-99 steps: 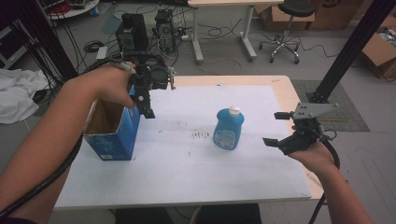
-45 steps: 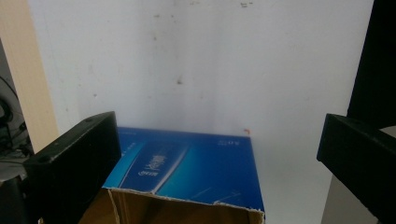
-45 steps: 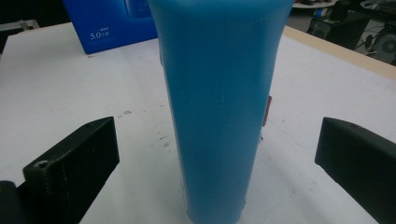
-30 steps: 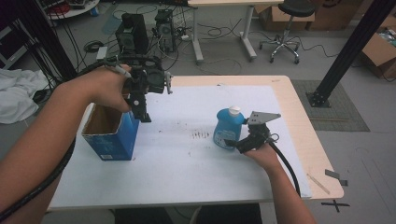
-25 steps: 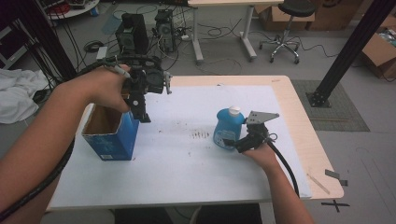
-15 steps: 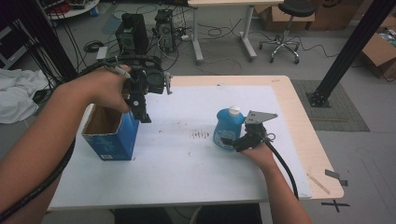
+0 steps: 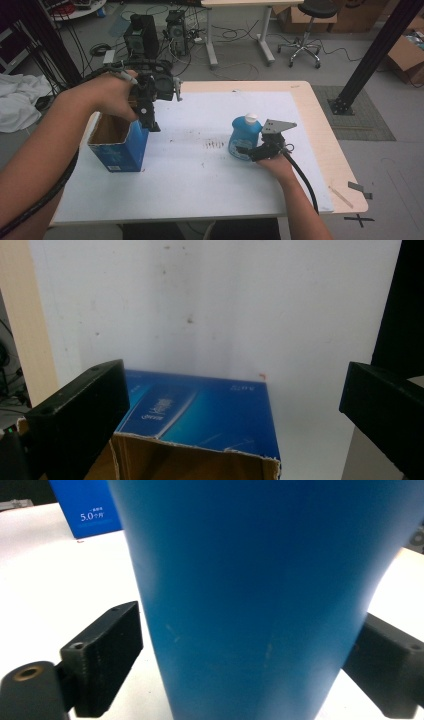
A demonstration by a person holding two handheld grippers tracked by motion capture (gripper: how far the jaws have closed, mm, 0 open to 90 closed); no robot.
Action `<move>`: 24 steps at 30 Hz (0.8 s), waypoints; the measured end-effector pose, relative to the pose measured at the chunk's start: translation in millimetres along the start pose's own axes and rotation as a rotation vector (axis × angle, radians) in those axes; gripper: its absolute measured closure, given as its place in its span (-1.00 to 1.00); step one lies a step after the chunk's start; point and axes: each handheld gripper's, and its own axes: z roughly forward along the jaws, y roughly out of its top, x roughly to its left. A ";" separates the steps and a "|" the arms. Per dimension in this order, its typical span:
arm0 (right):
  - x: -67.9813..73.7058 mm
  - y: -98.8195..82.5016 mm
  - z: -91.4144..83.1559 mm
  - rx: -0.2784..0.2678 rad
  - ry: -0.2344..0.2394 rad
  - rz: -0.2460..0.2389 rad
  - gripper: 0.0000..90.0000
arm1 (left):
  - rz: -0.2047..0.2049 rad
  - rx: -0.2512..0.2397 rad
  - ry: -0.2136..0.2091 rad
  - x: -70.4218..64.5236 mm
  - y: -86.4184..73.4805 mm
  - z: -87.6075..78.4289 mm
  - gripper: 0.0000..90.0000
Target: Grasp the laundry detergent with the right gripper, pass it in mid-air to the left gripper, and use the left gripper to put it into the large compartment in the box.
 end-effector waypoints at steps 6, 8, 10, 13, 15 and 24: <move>0.7 -1.0 0.7 0.010 -0.006 0.003 -0.73 | 0.003 -0.002 0.003 -1.0 0.8 -0.5 -1.00; 0.7 -1.0 0.8 0.007 -0.003 0.004 -0.70 | 0.003 -0.004 0.004 -1.4 0.9 -0.9 -1.00; 0.9 -0.9 0.9 0.004 -0.007 0.004 -0.69 | 0.003 -0.004 0.004 -1.3 0.8 -1.1 -1.00; 0.7 -1.0 0.8 0.006 -0.014 0.001 -0.65 | 0.002 -0.001 0.005 -0.9 0.6 -1.1 -1.00; 0.0 -1.3 0.4 0.011 -0.016 0.003 -0.60 | 0.003 -0.001 0.004 -0.8 0.5 -0.6 -1.00; -0.5 -1.5 -0.5 0.001 -0.014 0.007 -0.51 | 0.002 0.002 0.004 -1.3 1.3 0.8 -1.00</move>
